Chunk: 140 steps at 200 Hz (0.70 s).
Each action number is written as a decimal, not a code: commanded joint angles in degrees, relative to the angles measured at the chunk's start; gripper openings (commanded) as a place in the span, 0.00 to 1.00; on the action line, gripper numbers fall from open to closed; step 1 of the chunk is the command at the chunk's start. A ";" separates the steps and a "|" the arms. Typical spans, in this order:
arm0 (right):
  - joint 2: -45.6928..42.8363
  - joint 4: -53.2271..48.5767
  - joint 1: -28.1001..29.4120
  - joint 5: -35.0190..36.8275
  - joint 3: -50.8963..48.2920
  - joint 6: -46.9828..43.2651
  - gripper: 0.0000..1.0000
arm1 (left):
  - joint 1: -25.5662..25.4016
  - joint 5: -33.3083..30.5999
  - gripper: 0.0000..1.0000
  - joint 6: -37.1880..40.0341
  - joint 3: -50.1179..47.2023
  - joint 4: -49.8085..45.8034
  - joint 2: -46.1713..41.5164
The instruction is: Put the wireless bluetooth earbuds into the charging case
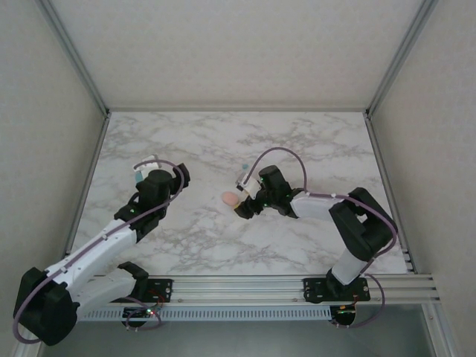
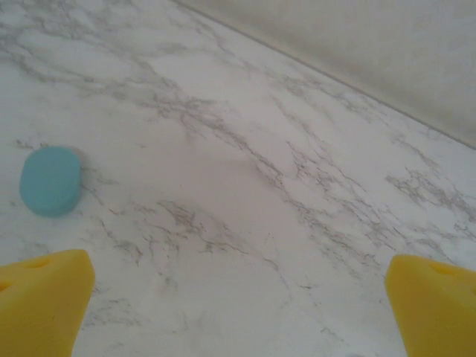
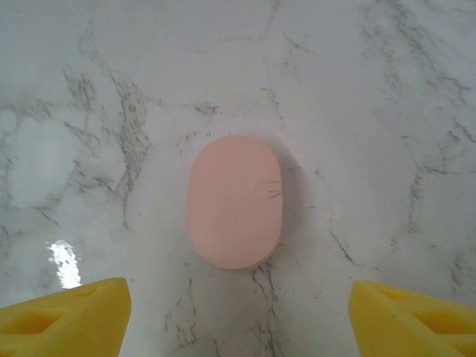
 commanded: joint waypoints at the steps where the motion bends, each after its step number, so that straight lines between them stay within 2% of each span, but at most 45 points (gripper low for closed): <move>1: 3.85 3.90 1.00 0.21 2.51 -4.72 0.79 | 0.60 -1.32 1.00 4.85 -2.10 6.35 -2.60; 32: 6.80 2.40 2.04 -1.16 5.32 -6.59 0.77 | 0.69 0.17 1.00 5.86 -2.35 6.64 -2.66; 70: 10.30 -0.72 2.33 2.10 8.79 -7.70 0.72 | 0.77 -0.09 1.00 6.22 0.02 3.68 -0.43; 140: 11.73 -4.45 2.33 0.61 9.51 -9.97 0.59 | 0.86 1.66 1.00 6.64 1.30 3.62 1.63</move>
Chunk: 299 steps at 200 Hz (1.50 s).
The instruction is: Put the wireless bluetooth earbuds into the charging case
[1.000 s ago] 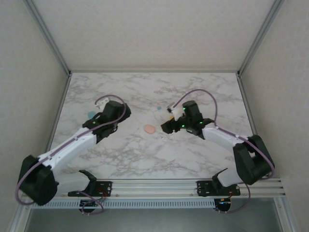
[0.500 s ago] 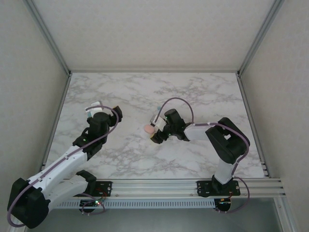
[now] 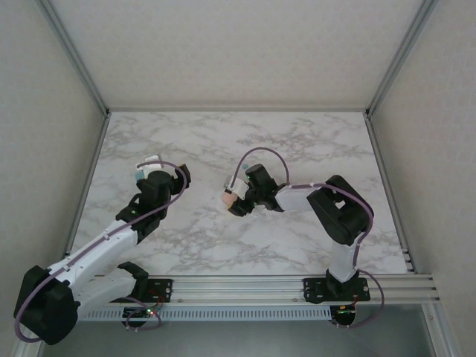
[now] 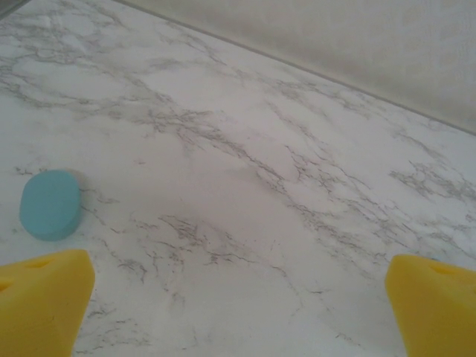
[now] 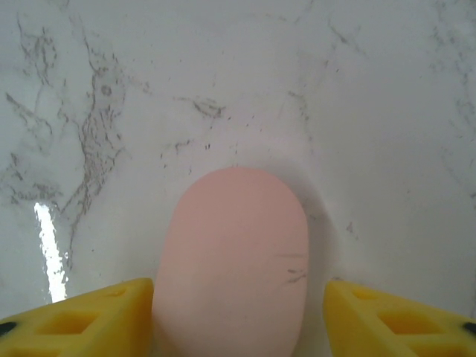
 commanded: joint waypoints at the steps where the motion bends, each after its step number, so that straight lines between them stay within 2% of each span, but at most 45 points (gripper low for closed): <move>1: 1.23 -2.33 0.36 -0.26 1.18 -1.75 0.58 | 0.71 1.12 1.00 1.27 2.32 -0.09 0.23; 42: 2.68 -1.43 0.36 -0.68 2.75 -0.78 0.51 | 0.77 1.36 1.00 1.44 2.89 -0.67 0.79; 74: 2.91 -2.09 0.36 -1.50 3.29 -0.61 0.41 | 0.89 2.41 1.00 1.58 3.47 -1.76 0.84; 89: 1.75 -1.97 0.36 -2.93 3.02 -0.38 0.35 | 0.97 3.80 1.00 2.41 3.46 -1.33 0.75; 121: -3.84 -4.37 -0.16 -7.62 2.67 -0.97 0.33 | 1.45 8.35 1.00 7.46 2.88 1.86 -0.26; 151: -11.19 -8.72 -4.10 -17.88 3.43 -0.46 0.32 | 2.38 21.97 1.00 19.66 2.61 7.12 -0.68; 188: -17.62 -23.98 -10.10 -32.18 10.20 -5.40 0.33 | 2.80 40.96 0.94 33.43 8.51 0.53 0.22; 197: -18.51 -27.76 -11.46 -35.45 12.09 -7.24 0.33 | 2.88 43.71 0.92 34.69 10.23 -0.99 0.65; 221: -19.57 -37.26 -14.25 -41.38 17.49 -12.27 0.32 | 4.59 58.60 0.90 36.37 13.04 -0.62 1.82; 246: -20.37 -41.02 -15.79 -43.40 20.25 -15.11 0.33 | 5.71 72.17 0.88 41.14 18.31 -7.27 5.34; 255: -20.81 -41.01 -15.97 -43.27 20.57 -15.40 0.32 | 5.76 74.71 0.87 42.92 19.61 -8.53 6.49; 299: -23.31 -38.87 -15.79 -42.67 19.94 -15.96 0.34 | 5.42 78.70 0.79 48.80 24.10 -12.57 11.82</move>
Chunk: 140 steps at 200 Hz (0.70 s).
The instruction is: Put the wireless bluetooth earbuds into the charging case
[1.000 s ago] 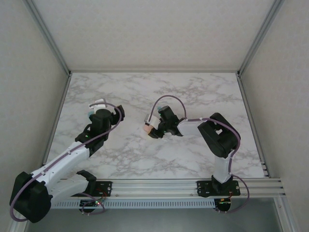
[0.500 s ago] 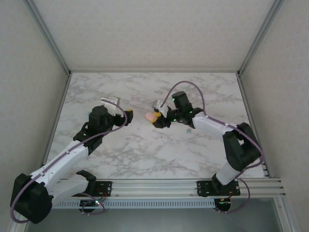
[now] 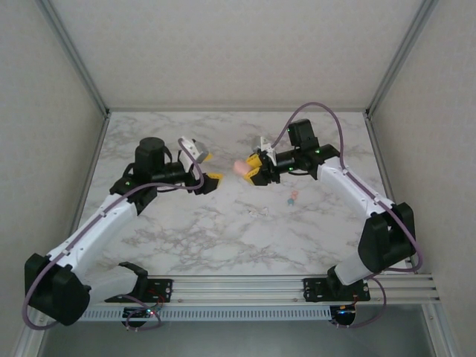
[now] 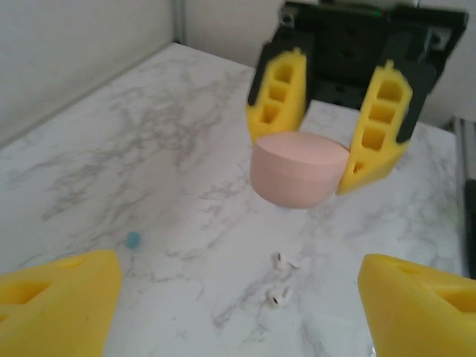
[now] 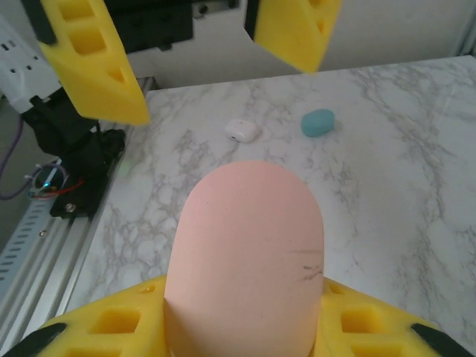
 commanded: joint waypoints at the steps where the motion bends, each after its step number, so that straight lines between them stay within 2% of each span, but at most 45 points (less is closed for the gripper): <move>1: -2.96 -0.75 0.13 -1.72 0.75 -1.94 0.34 | 0.10 7.96 0.79 5.50 3.21 -4.06 2.21; 26: -4.96 0.79 1.22 2.00 -0.52 -2.74 0.34 | -1.45 8.30 0.79 7.10 3.63 -1.67 3.22; 55: -5.50 0.83 2.15 2.74 -0.76 -2.94 0.35 | -4.80 8.81 0.79 8.32 5.89 -1.71 5.49; 103: -6.08 0.57 2.95 2.46 -1.87 -5.32 0.35 | -6.03 10.08 0.69 5.38 6.99 2.63 7.85; 140: -6.03 1.01 2.96 2.37 -1.70 -5.34 0.35 | -6.27 11.53 0.61 5.18 8.32 1.91 7.91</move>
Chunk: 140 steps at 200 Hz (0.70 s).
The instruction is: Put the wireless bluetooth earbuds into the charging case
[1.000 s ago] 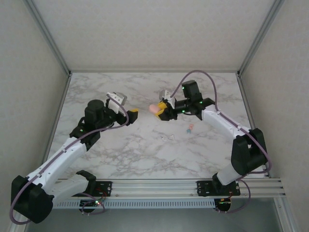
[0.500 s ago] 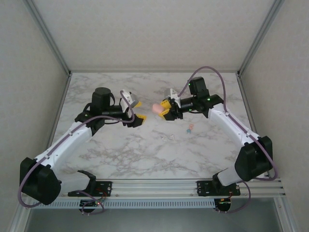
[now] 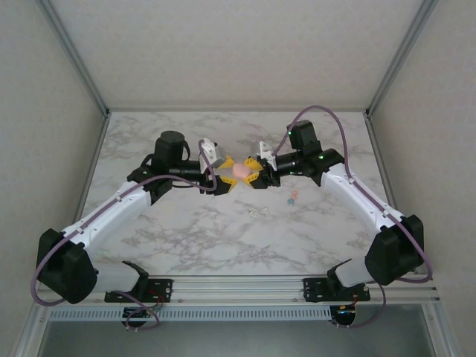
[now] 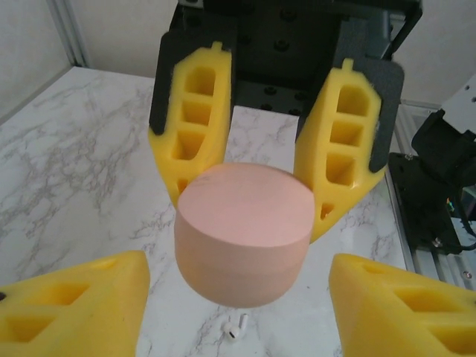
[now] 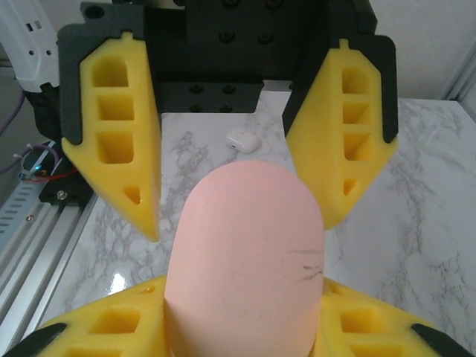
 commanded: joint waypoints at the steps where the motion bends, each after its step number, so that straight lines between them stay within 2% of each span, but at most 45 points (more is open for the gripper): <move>1: -1.09 0.43 0.41 -0.56 -0.54 -1.07 0.35 | -0.56 2.95 0.61 -0.47 2.92 0.97 0.08; 43: -0.68 2.62 0.50 -2.15 -0.03 1.15 0.35 | -1.38 2.38 0.60 1.57 5.00 -4.00 1.69; 110: -0.75 4.45 0.60 -2.35 -0.80 2.57 0.35 | -1.64 0.75 0.60 2.11 5.82 -5.00 2.93; 140: -0.24 3.83 0.62 -2.17 -0.57 2.65 0.35 | -1.64 1.13 0.51 2.07 6.38 -5.09 3.09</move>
